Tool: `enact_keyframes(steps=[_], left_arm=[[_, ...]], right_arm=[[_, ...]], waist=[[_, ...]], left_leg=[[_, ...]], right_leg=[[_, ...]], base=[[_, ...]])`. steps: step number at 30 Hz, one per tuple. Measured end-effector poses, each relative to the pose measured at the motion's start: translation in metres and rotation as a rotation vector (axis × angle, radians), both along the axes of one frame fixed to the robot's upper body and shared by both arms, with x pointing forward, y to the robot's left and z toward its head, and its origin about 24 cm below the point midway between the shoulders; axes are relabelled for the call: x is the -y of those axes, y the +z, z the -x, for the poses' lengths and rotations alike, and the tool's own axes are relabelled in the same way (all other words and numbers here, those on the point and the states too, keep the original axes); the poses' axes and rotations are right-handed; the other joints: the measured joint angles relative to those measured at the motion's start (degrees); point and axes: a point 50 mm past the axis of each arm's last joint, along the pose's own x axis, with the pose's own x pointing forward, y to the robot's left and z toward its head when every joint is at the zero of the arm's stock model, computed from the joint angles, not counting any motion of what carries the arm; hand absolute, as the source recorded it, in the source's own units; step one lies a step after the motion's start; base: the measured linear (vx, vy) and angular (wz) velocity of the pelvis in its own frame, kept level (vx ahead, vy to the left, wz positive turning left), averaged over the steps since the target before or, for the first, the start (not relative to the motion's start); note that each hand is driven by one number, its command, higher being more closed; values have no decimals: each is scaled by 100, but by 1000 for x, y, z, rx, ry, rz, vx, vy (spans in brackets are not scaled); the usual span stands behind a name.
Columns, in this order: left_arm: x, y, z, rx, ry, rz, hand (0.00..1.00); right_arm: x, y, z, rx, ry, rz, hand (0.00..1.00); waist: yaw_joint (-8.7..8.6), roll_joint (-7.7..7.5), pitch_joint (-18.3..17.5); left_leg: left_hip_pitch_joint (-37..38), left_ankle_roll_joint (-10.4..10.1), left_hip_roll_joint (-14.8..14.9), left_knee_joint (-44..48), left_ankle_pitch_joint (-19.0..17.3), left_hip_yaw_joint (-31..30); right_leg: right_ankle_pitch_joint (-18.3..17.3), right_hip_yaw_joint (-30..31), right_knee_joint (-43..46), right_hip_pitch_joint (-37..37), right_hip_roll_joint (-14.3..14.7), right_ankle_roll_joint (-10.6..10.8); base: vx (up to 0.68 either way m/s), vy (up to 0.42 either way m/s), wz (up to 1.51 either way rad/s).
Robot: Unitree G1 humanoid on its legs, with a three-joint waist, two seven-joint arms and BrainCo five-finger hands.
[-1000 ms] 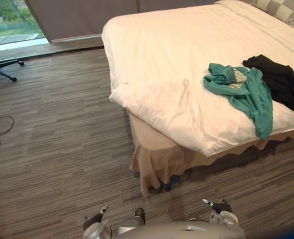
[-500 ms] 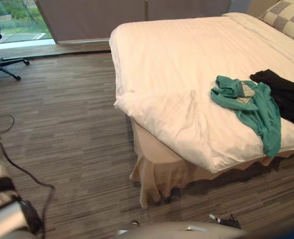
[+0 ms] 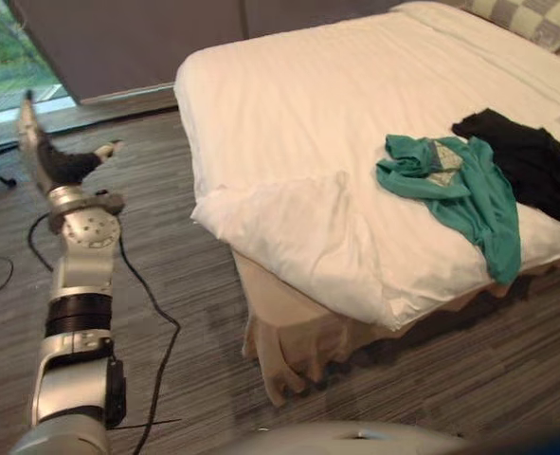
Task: Tidy the bed and pick cloth on bed and put in laundry
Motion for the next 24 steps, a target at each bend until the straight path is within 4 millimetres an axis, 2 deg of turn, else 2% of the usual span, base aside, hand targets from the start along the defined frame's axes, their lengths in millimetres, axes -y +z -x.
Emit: enact_keyframes(steps=[2,5,10,14,18,22,24], left_arm=[[18,13,-12,10,-48,-81,0],[43,28,-30,-19,-112,-210,0],[54,28,-45,-124,-114,-354,0],[62,31,-58,-194,-141,-391,0],[65,41,-64,-208,-147,-403,0],[68,45,-70,-240,-149,-438,0],[71,52,-76,-253,-137,-457,0]], right_arm=[[0,0,1,-4,-4,-1,0],[1,0,0,-1,-10,-1,0],[3,1,-7,16,-18,9,0],[3,2,-17,37,-22,17,0],[1,5,-37,87,-9,28,0],[-2,8,-54,143,-17,19,0],[-9,11,-75,196,-15,15,0]], waist=[[-124,48,29],[-215,84,56],[-404,167,214],[-579,230,431],[-623,206,784],[-675,185,923],[-708,159,1068]], left_leg=[[-17,0,-40,0,0,10],[-170,1,-72,1,1,58],[-339,9,-150,-5,6,323],[-619,69,-194,-66,48,349],[-896,105,-202,-85,71,527],[-1208,151,-197,-88,136,651],[-1409,162,-203,-84,198,700]], right_leg=[[1,56,7,-75,-32,-1],[117,177,-11,-300,-47,1],[370,473,-138,-594,-69,59],[555,635,-230,-937,-79,84],[828,848,-406,-1266,-59,103],[1016,1004,-461,-1636,-86,117],[1115,1095,-484,-1843,-99,137]], base=[[-33,25,-24],[-56,36,-24],[-83,47,-34],[-115,13,-18],[-133,-13,-29],[-88,-6,-23],[-71,-2,-7]])
